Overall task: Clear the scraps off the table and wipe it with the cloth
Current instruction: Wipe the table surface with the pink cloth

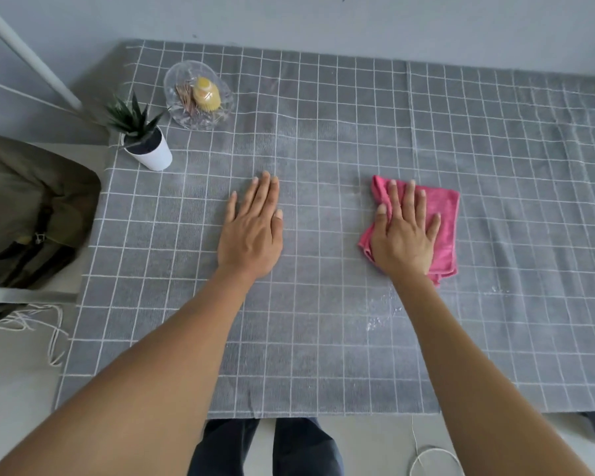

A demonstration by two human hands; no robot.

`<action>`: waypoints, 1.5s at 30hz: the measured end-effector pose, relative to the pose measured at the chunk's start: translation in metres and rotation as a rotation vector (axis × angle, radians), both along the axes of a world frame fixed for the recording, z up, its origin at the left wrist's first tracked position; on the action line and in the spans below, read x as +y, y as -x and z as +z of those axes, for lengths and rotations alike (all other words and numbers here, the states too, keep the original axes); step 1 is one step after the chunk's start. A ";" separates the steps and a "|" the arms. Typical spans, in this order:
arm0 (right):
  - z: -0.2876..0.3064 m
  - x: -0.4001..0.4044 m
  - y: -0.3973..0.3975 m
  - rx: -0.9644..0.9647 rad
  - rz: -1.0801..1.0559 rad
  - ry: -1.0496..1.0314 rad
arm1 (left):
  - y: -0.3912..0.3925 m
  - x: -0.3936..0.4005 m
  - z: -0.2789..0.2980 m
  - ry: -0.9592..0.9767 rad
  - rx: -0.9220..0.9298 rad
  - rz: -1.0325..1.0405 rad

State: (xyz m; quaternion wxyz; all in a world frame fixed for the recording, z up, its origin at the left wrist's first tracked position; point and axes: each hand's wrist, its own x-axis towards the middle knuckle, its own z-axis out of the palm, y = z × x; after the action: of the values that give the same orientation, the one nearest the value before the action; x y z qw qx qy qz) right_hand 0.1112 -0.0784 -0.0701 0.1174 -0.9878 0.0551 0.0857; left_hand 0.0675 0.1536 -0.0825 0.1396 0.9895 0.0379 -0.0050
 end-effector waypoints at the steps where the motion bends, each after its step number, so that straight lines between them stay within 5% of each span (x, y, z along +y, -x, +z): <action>1: 0.001 0.010 0.001 0.006 -0.013 -0.008 | 0.000 0.000 0.000 -0.001 0.003 0.001; 7: 0.002 0.083 0.019 0.015 0.247 -0.063 | 0.000 0.000 0.000 -0.003 -0.014 -0.012; 11: 0.003 0.059 0.013 -0.010 0.335 -0.084 | -0.001 0.000 0.000 0.010 -0.013 -0.013; 17: 0.000 0.002 -0.007 0.002 0.045 -0.039 | -0.001 0.000 -0.001 0.013 -0.005 -0.003; 21: 0.002 0.033 -0.003 -0.001 -0.116 -0.082 | -0.001 0.000 -0.002 0.007 -0.008 0.003; 26: 0.002 0.094 0.023 -0.006 0.161 -0.101 | -0.001 0.000 -0.001 0.019 -0.020 -0.005; 30: 0.003 0.061 0.014 -0.020 0.269 -0.073 | -0.001 0.001 -0.001 0.021 -0.020 -0.007; 39: 0.002 0.012 -0.006 -0.009 -0.105 -0.063 | -0.001 0.001 -0.001 0.016 -0.009 -0.005; 45: 0.003 0.082 0.024 -0.004 0.209 -0.049 | -0.001 0.000 0.000 0.013 -0.015 -0.004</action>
State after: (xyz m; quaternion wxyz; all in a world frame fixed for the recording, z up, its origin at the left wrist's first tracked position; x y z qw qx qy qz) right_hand 0.0871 0.0038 -0.0674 0.1323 -0.9852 -0.0506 0.0966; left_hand 0.0682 0.1532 -0.0826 0.1464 0.9886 0.0349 0.0017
